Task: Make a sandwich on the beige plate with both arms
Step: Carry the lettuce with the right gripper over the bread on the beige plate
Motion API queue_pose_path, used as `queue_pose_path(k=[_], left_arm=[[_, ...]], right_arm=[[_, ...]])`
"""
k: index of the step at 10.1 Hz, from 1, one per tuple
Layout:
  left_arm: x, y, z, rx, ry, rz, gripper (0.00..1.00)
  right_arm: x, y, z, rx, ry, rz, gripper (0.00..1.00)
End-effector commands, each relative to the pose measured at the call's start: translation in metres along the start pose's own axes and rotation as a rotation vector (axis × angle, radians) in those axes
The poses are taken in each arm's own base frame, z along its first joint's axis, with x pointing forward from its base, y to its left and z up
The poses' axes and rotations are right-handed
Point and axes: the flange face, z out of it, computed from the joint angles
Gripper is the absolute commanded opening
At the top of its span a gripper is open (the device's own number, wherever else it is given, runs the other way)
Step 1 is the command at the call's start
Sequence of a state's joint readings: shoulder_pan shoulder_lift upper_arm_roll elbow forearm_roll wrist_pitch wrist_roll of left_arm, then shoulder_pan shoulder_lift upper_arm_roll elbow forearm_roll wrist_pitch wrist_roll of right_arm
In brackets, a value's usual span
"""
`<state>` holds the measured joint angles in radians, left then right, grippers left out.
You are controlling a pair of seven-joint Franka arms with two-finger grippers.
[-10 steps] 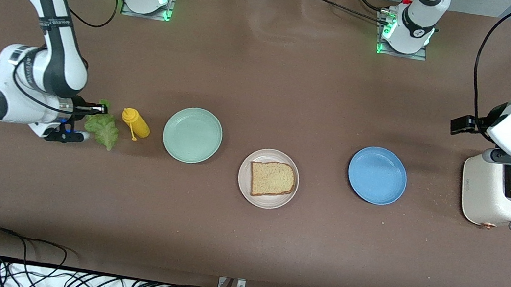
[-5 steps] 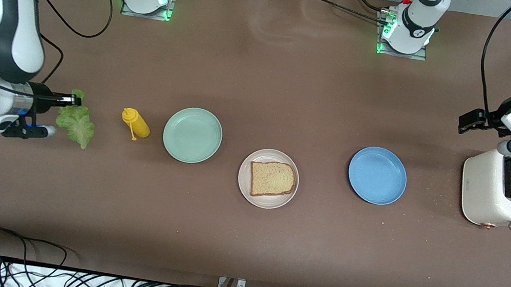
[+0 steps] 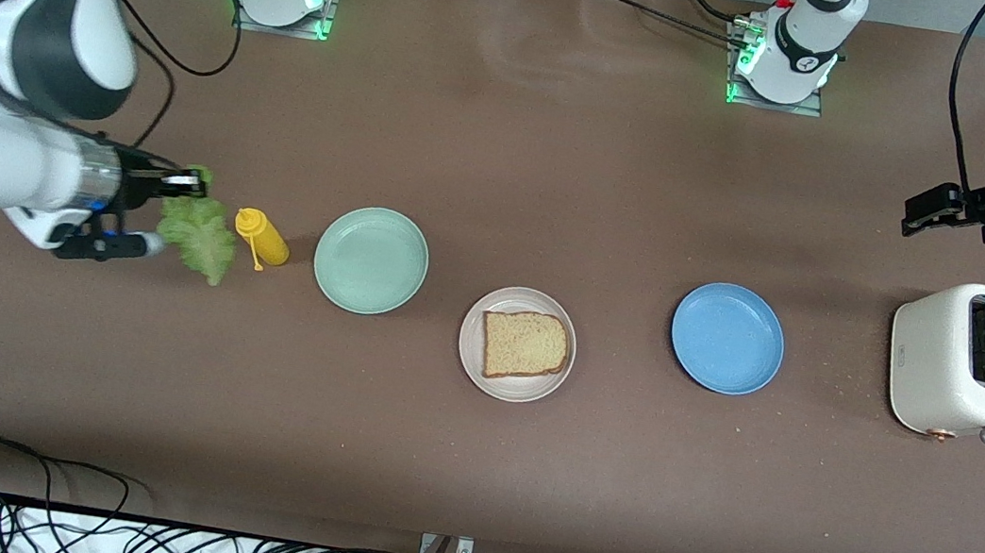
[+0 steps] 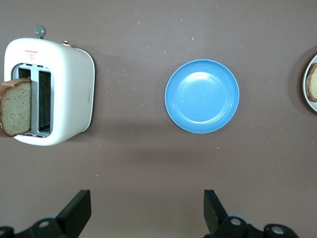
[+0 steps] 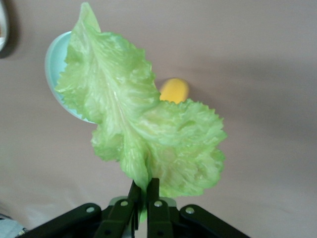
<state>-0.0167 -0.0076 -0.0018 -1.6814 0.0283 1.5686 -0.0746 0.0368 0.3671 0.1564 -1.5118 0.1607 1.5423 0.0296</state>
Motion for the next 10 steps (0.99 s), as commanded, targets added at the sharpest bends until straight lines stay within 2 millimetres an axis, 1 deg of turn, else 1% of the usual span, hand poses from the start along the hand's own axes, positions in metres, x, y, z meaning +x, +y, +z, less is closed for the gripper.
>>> queue_pose_path(k=[1,2,3,5,6,7,8,9,10], left_arm=[[-0.004,0.002,-0.029,-0.019,0.022,-0.003,1.0],[-0.005,0.004,-0.041,-0.02,0.042,-0.001,1.0],[-0.005,0.004,-0.051,-0.024,0.064,0.001,1.0],[-0.003,-0.001,-0.055,-0.024,0.056,-0.008,1.0],[0.0,-0.003,-0.052,-0.022,0.047,-0.013,1.0],[0.0,-0.006,-0.053,-0.024,0.05,-0.018,1.0],[0.0,-0.006,-0.052,-0.023,0.04,-0.018,1.0],[0.0,-0.006,-0.049,-0.021,0.025,-0.016,1.0],[0.001,-0.006,-0.048,-0.02,0.022,-0.016,1.0]], right_arm=[[-0.001,-0.085,0.003,0.008,0.069,0.006,0.02],[0.002,-0.124,0.019,0.001,0.091,0.007,0.02],[0.005,-0.164,0.041,-0.008,0.108,-0.041,0.02],[0.021,-0.213,0.08,0.006,0.183,-0.108,0.02],[0.033,-0.226,0.096,0.03,0.233,-0.121,0.02],[0.041,-0.244,0.113,0.057,0.28,-0.141,0.02],[0.051,-0.257,0.128,0.089,0.337,-0.15,0.02],[0.066,-0.26,0.147,0.12,0.396,-0.147,0.02],[0.07,-0.281,0.169,0.145,0.454,-0.172,0.02]])
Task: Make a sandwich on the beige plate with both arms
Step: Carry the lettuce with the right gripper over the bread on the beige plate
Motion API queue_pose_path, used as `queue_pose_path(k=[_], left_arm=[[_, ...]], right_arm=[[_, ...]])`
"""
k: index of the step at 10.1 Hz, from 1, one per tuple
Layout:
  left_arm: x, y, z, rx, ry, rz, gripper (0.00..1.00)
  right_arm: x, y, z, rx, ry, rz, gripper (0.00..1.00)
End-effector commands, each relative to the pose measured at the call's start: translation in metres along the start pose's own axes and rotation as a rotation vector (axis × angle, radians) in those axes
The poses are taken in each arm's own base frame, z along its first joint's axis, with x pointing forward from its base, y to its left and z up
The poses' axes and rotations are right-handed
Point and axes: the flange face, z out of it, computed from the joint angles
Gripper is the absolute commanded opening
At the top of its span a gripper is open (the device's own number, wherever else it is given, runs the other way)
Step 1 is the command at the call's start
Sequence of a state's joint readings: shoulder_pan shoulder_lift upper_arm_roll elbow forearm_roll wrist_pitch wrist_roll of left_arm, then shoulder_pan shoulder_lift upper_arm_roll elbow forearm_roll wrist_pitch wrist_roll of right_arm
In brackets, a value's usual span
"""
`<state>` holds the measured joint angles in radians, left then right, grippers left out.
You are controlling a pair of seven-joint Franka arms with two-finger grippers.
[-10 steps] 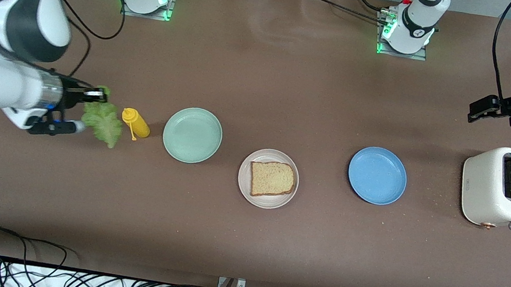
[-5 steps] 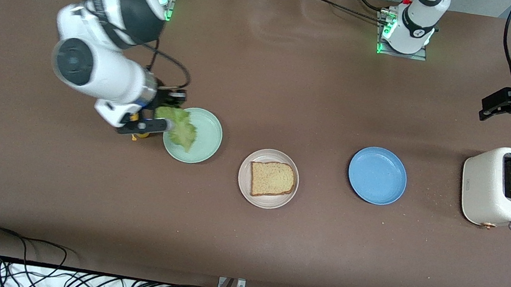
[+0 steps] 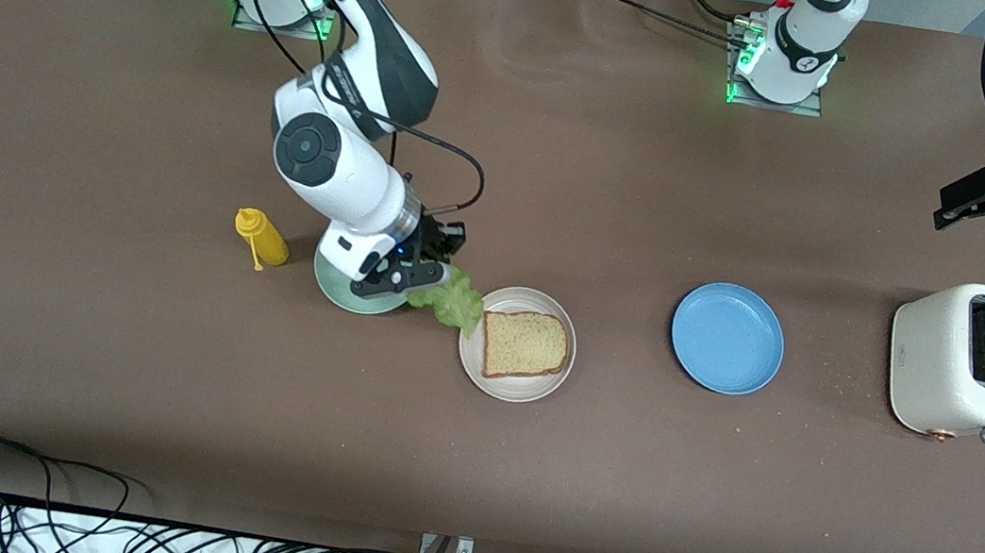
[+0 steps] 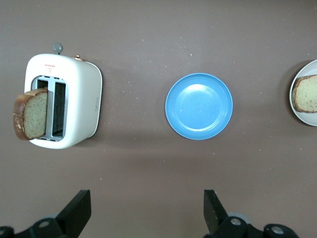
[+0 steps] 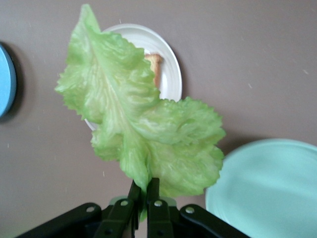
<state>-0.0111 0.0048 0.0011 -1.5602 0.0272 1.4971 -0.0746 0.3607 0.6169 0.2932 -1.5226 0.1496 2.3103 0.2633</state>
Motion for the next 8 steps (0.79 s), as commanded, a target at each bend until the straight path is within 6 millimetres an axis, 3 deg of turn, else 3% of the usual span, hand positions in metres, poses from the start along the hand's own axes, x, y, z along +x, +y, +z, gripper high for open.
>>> queue_pose_path(k=[1,4,6,7,8], left_arm=[[0.004,-0.002,-0.003,-0.017,-0.018,-0.009,1.0],[0.006,0.0,-0.001,-0.018,-0.022,-0.006,1.0],[0.008,0.003,0.004,-0.016,-0.031,-0.001,1.0],[0.008,0.003,0.004,-0.019,-0.033,-0.003,1.0],[0.008,0.003,0.004,-0.019,-0.032,-0.003,1.0]], right_arm=[[-0.001,-0.032,0.046,0.059,0.123,-0.033,0.02],[-0.008,-0.04,0.096,0.095,0.216,-0.047,0.02],[-0.007,-0.039,0.11,0.127,0.314,-0.042,0.03],[-0.01,-0.048,0.11,0.14,0.335,-0.05,0.2],[-0.022,-0.066,0.117,0.131,0.333,-0.114,0.99]])
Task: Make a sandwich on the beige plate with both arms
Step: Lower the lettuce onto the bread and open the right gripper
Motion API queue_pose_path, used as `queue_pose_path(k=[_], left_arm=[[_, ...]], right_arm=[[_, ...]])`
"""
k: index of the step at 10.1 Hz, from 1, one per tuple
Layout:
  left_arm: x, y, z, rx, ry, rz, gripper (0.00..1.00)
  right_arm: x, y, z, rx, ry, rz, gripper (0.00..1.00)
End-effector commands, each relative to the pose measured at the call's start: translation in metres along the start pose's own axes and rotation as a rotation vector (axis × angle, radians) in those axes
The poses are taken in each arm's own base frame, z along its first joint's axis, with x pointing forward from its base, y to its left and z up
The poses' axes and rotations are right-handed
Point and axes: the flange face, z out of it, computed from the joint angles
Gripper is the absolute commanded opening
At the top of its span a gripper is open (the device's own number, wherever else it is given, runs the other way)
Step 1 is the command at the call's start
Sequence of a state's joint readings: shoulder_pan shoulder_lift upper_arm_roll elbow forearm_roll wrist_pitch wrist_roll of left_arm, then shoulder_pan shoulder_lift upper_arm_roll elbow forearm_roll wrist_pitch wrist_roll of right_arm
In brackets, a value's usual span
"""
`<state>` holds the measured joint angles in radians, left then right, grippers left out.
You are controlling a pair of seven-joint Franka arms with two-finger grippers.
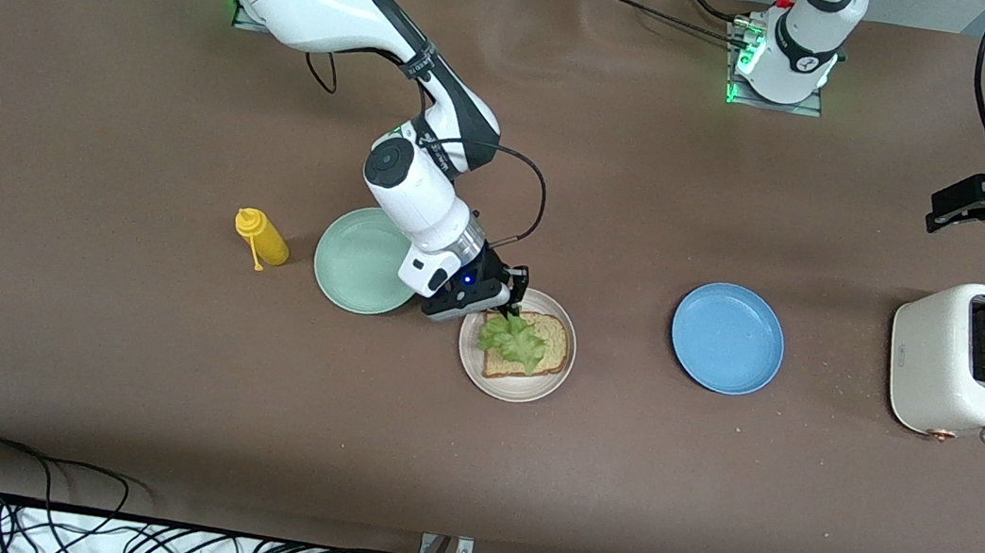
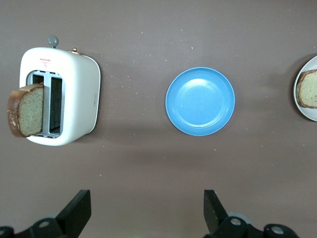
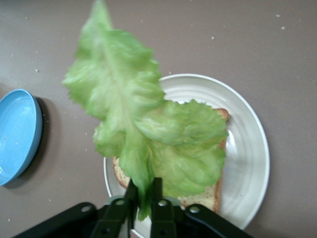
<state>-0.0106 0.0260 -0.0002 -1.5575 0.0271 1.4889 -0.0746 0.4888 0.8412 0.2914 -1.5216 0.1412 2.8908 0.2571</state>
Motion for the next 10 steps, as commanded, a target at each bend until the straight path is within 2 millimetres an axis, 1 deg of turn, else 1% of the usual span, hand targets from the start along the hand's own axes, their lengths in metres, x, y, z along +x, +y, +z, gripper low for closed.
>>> queue_pose_path(k=[1,3,4,5,6,7,8,10], left_arm=[[0.003,0.002,-0.006,-0.019,-0.008,-0.002,1.0],[0.003,0.002,-0.006,-0.019,-0.007,-0.002,1.0],[0.003,0.002,-0.006,-0.019,-0.008,-0.002,1.0],[0.003,0.002,-0.006,-0.019,-0.008,-0.002,1.0],[0.003,0.002,-0.006,-0.019,-0.008,-0.002,1.0],[0.003,0.002,-0.006,-0.019,-0.008,-0.002,1.0],[0.003,0.002,-0.006,-0.017,-0.006,-0.002,1.0],[0.003,0.002,-0.006,-0.017,-0.008,-0.002,1.0]], right_arm=[[-0.01,-0.022,0.004,-0.006,0.035,-0.082,1.0],[-0.011,-0.021,0.002,-0.009,0.035,-0.085,1.0],[-0.013,-0.02,-0.001,-0.016,0.027,-0.088,1.0],[-0.011,-0.018,-0.012,-0.026,0.021,-0.096,1.0],[-0.005,-0.01,-0.033,-0.06,-0.006,-0.1,1.0],[0.005,-0.01,-0.063,-0.106,-0.095,-0.102,1.0],[0.017,-0.007,-0.097,-0.165,-0.2,-0.099,1.0],[0.038,0.011,-0.179,-0.269,-0.327,-0.059,1.0]])
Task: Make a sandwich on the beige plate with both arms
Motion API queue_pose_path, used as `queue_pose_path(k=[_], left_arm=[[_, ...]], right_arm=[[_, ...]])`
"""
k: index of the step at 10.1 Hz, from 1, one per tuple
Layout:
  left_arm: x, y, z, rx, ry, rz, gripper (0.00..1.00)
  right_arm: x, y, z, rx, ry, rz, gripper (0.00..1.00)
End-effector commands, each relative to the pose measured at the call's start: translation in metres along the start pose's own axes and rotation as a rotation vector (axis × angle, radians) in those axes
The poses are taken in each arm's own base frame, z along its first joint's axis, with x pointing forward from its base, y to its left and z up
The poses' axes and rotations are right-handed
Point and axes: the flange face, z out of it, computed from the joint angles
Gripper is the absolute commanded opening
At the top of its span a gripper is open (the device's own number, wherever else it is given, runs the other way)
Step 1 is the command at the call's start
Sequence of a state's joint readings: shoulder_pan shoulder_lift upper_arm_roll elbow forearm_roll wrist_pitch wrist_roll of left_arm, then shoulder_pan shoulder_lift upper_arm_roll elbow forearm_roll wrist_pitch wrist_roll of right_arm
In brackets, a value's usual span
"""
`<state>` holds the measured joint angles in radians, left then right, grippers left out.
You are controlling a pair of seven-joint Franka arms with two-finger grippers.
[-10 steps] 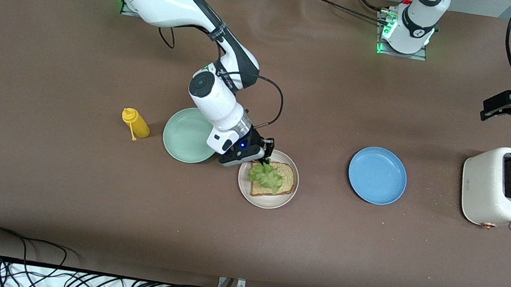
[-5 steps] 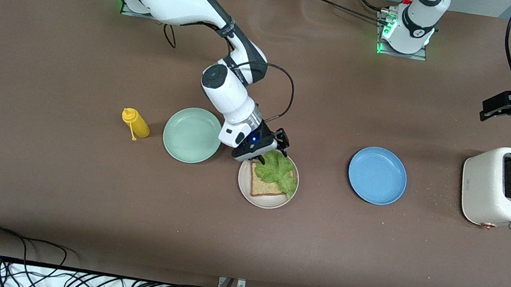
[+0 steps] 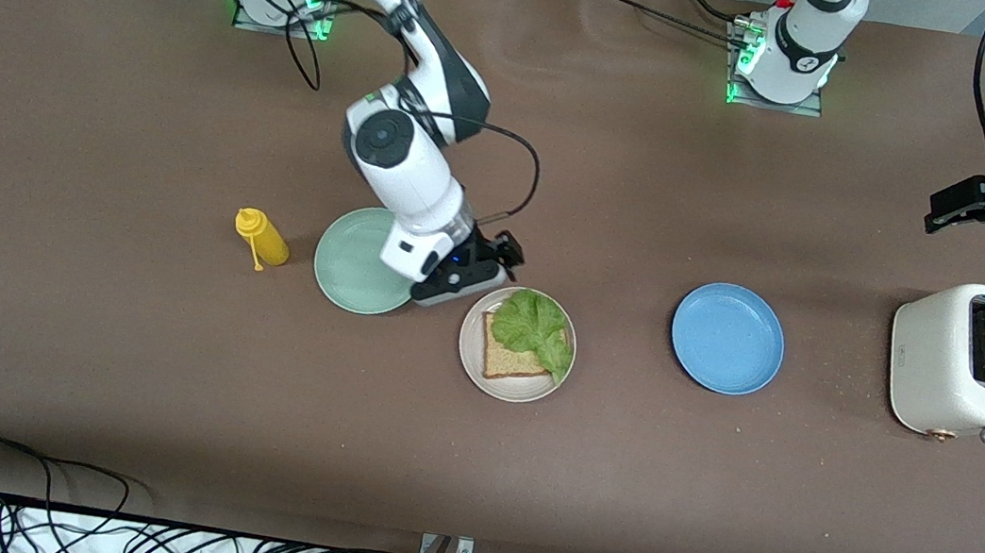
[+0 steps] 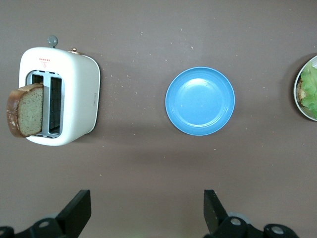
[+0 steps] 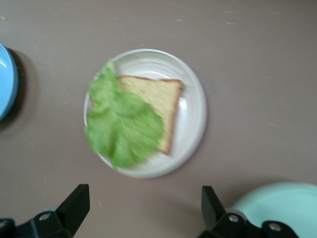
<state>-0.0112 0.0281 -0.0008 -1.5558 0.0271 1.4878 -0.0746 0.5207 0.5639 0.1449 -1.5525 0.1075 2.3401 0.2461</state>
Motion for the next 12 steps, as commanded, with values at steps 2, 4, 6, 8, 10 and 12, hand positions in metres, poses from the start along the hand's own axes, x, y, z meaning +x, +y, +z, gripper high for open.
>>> queue_pose_path(k=[2,4,6,8,10,12], left_arm=[[0.003,0.002,-0.005,-0.017,-0.008,-0.002,1.0],[0.002,0.004,-0.006,-0.017,-0.008,0.001,1.0],[0.002,0.004,-0.006,-0.017,-0.008,0.001,1.0],[0.002,0.004,-0.006,-0.017,-0.008,0.001,1.0],[0.002,0.004,-0.006,-0.017,-0.008,0.001,1.0],[0.002,0.004,-0.006,-0.017,-0.008,0.001,1.0]], right_arm=[[-0.02,0.071,-0.107,-0.131,-0.178,0.084,1.0],[-0.029,0.132,-0.151,-0.164,-0.264,0.059,1.0],[-0.034,0.199,-0.193,-0.175,-0.291,0.047,1.0],[-0.043,0.253,-0.224,-0.171,-0.341,0.026,1.0],[-0.048,0.28,-0.248,-0.172,-0.359,0.053,1.0],[-0.049,0.302,-0.262,-0.185,-0.339,0.094,1.0]])
